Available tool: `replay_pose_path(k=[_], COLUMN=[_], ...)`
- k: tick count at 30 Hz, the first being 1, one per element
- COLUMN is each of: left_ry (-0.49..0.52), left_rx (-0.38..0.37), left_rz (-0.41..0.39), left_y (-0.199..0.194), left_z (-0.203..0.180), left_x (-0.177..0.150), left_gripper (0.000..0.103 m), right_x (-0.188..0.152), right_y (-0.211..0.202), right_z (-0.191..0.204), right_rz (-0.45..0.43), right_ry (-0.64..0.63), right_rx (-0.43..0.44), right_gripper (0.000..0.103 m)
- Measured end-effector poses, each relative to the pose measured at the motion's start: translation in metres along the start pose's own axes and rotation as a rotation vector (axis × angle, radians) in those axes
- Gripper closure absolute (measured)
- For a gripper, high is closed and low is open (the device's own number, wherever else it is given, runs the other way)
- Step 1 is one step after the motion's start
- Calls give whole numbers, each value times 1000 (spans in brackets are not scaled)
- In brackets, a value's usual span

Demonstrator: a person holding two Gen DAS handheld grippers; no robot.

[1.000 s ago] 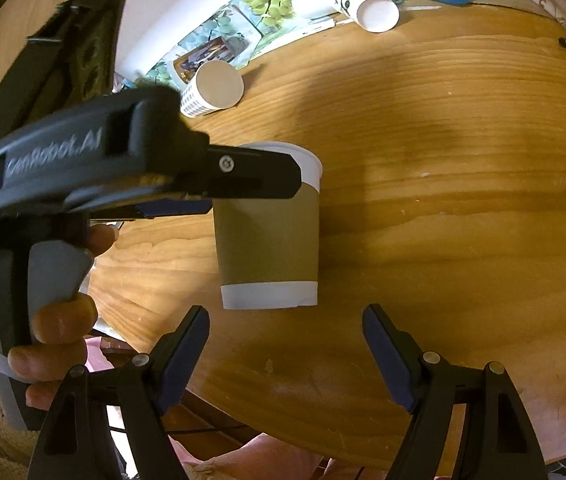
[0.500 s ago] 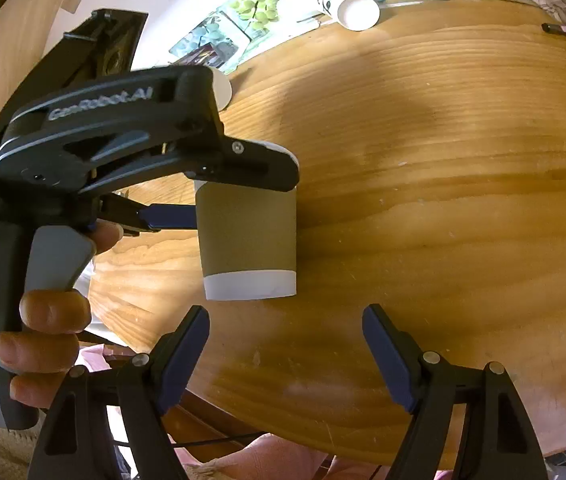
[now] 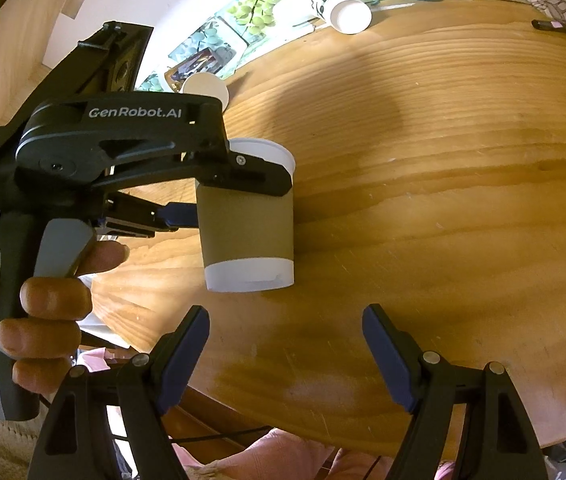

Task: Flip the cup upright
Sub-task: 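Close the left gripper on the cup while the right gripper releases it, then rotate the held cup with the left gripper so its rim faces up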

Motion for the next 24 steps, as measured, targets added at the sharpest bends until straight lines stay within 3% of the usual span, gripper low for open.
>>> replay_pose_path(k=[4,7,10,13,18,24], left_ry=[29,88,164,217,279,303], left_rx=[2,28,71,133,215,238], left_rz=[-48,-157,-303,-512,-715,-819], left_y=[-6,-19,-34,-52,-56,-55], left_z=[-2,-7,-12,-11,-6,-6], left_x=[2,4,2,-7,-23,-29], left_gripper=[38,38,38,38,38,38], right_x=[-2,-2,-5,-9,-19,-30], right_y=[-1,-3,-5,-4,-5,-6], right_z=[-1,-1,1,3,6,6], right_rz=[-2,-12,-33,-61,-123,-178], right_ry=[4,-8,-23,-42,-85,-131], right_rx=[5,2,-12,-37,-102,-167], right_gripper=[23,23,23,23,23,23])
Point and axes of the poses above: each gripper's, at about its wrist camera, not at the fingertips, and y roughly the way its jaws point, z to its left, x to its top, the point moved 7 cm from there along y, roughly the way its jaws point, and after that the axes turned 7 degrees about z, right-handed, at the moved point
